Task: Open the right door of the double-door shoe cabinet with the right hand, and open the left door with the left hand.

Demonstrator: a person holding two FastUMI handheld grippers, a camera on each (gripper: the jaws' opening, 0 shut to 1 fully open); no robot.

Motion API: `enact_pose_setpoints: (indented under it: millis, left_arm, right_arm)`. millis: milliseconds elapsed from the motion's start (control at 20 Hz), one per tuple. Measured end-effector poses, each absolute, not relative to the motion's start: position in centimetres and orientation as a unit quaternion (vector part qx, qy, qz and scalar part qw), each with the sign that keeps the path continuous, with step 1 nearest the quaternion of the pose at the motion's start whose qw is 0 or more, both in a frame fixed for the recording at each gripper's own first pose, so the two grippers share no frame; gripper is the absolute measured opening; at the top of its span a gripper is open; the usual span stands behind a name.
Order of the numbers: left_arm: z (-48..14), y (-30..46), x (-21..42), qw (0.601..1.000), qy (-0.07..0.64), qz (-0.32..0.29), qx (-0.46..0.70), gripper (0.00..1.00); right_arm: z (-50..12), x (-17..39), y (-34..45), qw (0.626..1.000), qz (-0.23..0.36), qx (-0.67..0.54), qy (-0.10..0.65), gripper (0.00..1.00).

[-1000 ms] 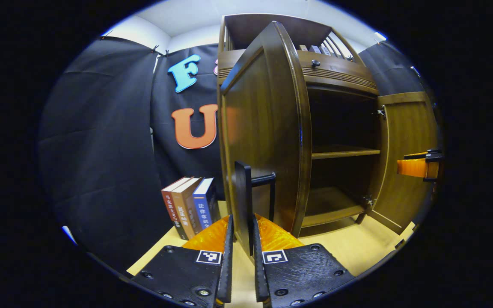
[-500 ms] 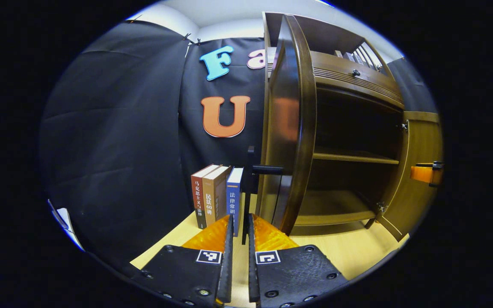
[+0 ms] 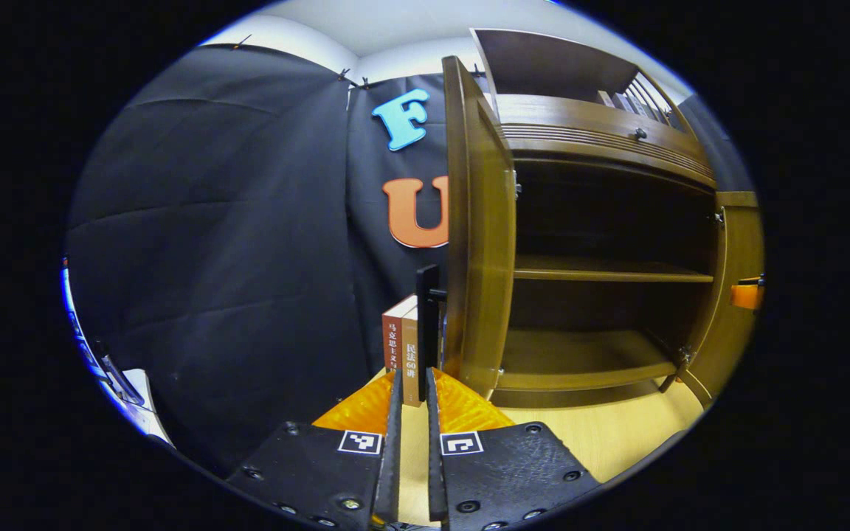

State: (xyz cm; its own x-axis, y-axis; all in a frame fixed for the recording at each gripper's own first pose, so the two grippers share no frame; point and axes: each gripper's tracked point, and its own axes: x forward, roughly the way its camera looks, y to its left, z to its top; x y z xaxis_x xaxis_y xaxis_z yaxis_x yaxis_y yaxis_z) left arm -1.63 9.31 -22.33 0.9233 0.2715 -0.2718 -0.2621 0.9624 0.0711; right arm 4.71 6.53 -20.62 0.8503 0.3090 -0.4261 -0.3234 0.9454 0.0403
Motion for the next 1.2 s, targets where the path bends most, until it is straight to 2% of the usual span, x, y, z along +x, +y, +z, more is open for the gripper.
enact_pose_setpoints:
  millis: [300, 350, 450, 500, 550, 600, 700, 750, 850, 900, 950, 1000, 1150, 1200]
  left_arm:
    - [-18.4, 8.7, -2.5, 0.982, 0.108, 0.149, 0.041, 0.14]
    - [-17.6, 8.2, -2.6, 0.983, 0.100, 0.149, 0.044, 0.14]
    - [-16.0, 6.6, -3.0, 0.984, 0.088, 0.145, 0.047, 0.14]
    - [-15.4, 5.6, -2.8, 0.986, 0.081, 0.135, 0.047, 0.29]
    - [-14.8, 4.5, -2.5, 0.988, 0.078, 0.122, 0.048, 0.29]
    - [-14.4, 3.4, -2.2, 0.990, 0.075, 0.111, 0.052, 0.21]
    - [-13.5, 1.0, -1.4, 0.992, 0.067, 0.087, 0.058, 0.40]
    - [-13.1, -0.3, -1.1, 0.993, 0.064, 0.076, 0.057, 0.50]
    - [-12.1, -2.4, -0.8, 0.996, 0.056, 0.055, 0.050, 0.59]
    - [-11.8, -3.4, -0.3, 0.997, 0.053, 0.046, 0.046, 0.60]
    - [-11.5, -4.4, 0.1, 0.997, 0.048, 0.037, 0.040, 0.71]
    - [-11.3, -5.4, 0.5, 0.998, 0.046, 0.028, 0.034, 0.74]
    - [-10.4, -7.9, 1.1, 0.999, 0.043, 0.007, 0.008, 0.96]
    - [-10.3, -8.5, 1.1, 0.999, 0.043, 0.003, 0.001, 0.98]
  right_arm:
    - [-18.0, 5.2, 5.9, 0.969, 0.154, -0.017, 0.192, 0.70]
    - [-17.8, 5.2, 5.5, 0.970, 0.150, -0.018, 0.189, 0.67]
    - [-17.3, 5.3, 5.0, 0.973, 0.141, -0.019, 0.184, 0.70]
    - [-17.0, 5.3, 4.7, 0.974, 0.137, -0.019, 0.182, 0.71]
    - [-16.8, 5.4, 4.3, 0.975, 0.131, -0.018, 0.180, 0.72]
    - [-16.4, 5.4, 3.9, 0.976, 0.126, -0.016, 0.178, 0.81]
    - [-16.1, 5.6, 3.1, 0.977, 0.116, -0.013, 0.176, 1.00]
    - [-16.1, 5.7, 2.9, 0.978, 0.112, -0.010, 0.177, 1.00]
    - [-15.9, 5.6, 2.1, 0.978, 0.104, -0.006, 0.179, 1.00]
    - [-15.7, 5.6, 1.7, 0.979, 0.100, -0.004, 0.179, 1.00]
    - [-15.5, 5.5, 1.3, 0.979, 0.096, -0.002, 0.178, 1.00]
    - [-15.2, 5.5, 0.9, 0.980, 0.091, 0.000, 0.177, 1.00]
    - [-14.7, 5.1, -0.2, 0.982, 0.079, 0.002, 0.174, 1.00]
    - [-14.5, 5.0, -0.6, 0.982, 0.075, 0.002, 0.172, 1.00]
